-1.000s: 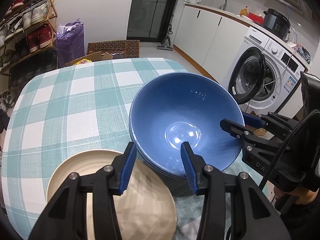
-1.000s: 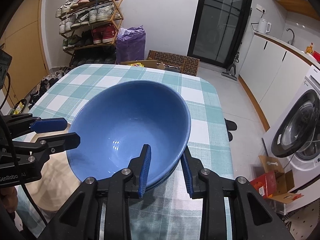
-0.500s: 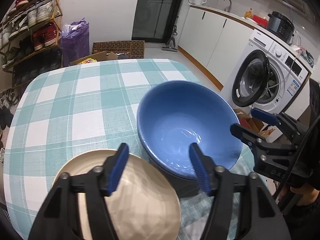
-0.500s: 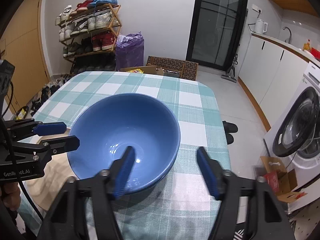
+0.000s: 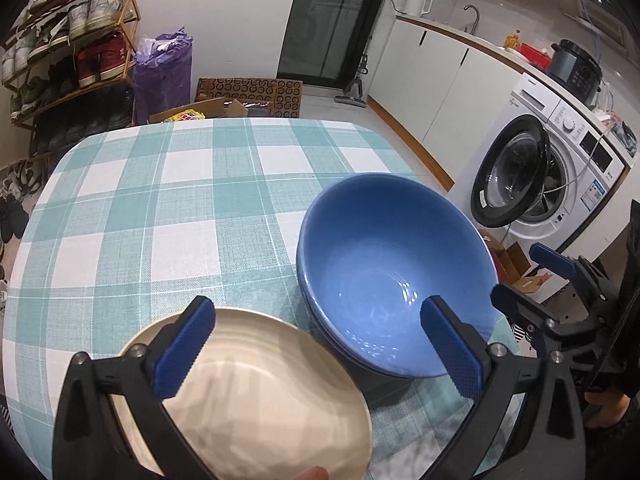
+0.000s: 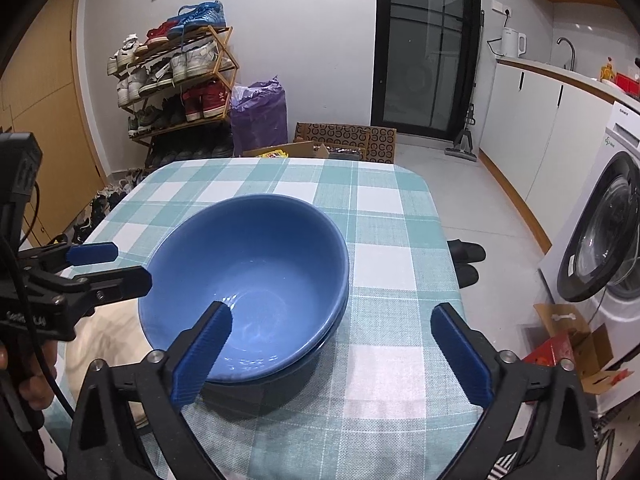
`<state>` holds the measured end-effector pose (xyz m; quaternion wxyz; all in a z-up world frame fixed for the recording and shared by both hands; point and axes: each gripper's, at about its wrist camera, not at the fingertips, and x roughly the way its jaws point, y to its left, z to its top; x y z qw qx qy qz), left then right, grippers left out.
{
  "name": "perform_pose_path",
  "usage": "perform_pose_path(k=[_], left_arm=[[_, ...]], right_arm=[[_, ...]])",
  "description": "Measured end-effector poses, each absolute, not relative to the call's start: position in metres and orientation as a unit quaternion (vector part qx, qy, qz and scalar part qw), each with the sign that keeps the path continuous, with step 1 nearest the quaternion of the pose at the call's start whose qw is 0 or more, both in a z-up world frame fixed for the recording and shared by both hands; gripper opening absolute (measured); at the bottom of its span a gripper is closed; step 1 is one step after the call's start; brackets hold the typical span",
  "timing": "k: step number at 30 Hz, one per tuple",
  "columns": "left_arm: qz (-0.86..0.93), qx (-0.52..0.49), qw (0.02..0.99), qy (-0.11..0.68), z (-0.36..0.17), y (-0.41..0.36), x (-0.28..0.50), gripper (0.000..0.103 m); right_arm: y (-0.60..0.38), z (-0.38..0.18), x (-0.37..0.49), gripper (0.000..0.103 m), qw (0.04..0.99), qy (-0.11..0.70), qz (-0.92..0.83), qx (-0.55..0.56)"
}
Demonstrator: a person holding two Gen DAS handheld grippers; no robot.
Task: Organize plates and bowls
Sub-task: 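Open both grippers to release the nested blue bowls, then move both grippers onto the nested blue bowls' rim and close them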
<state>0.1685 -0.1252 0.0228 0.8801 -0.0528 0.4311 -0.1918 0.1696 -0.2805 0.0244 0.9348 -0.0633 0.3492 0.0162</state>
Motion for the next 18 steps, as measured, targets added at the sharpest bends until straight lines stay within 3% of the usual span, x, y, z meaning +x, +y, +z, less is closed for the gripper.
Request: perform_pose_path(k=[18], left_arm=[[-0.186,-0.052,0.877,0.439,0.013,-0.134,0.190,0.103]], right_arm=[[-0.301,0.009,0.180,0.102,0.932,0.360,0.025,-0.023]])
